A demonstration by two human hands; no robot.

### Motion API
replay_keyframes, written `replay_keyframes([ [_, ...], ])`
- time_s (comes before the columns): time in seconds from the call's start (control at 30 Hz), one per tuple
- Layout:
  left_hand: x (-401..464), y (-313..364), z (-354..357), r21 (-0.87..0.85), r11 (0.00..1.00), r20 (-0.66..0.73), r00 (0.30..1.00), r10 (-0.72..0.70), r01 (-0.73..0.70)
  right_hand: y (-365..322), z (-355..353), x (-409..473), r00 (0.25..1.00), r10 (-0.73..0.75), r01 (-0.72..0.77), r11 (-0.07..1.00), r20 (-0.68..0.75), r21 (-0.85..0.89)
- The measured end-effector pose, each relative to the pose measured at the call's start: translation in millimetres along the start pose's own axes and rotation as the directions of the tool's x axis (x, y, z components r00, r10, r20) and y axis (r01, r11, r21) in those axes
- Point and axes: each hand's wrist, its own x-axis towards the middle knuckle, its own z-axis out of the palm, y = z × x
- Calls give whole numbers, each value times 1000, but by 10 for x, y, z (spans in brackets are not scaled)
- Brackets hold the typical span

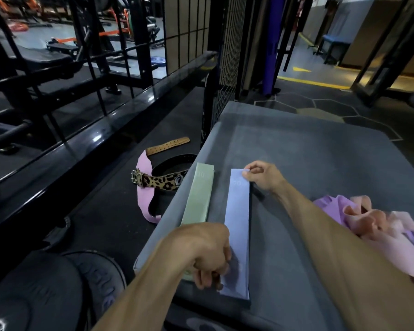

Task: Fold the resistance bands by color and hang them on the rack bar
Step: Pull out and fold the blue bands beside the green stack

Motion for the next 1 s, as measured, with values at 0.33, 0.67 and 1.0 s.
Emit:
replay_keyframes([
  [0.33,88,53,123,296,953,-73,996,-49,69,87,117,45,995,69,-85,972,-77,-219],
  [0.67,67,18,91,317,948,-81,997,-3,28,-313,14,-379,985,172,-149,884,12,-443],
  [1.0,36,53,183,446,894,-123,992,18,39,-458,-68,-1507,713,520,-349,845,469,-405],
])
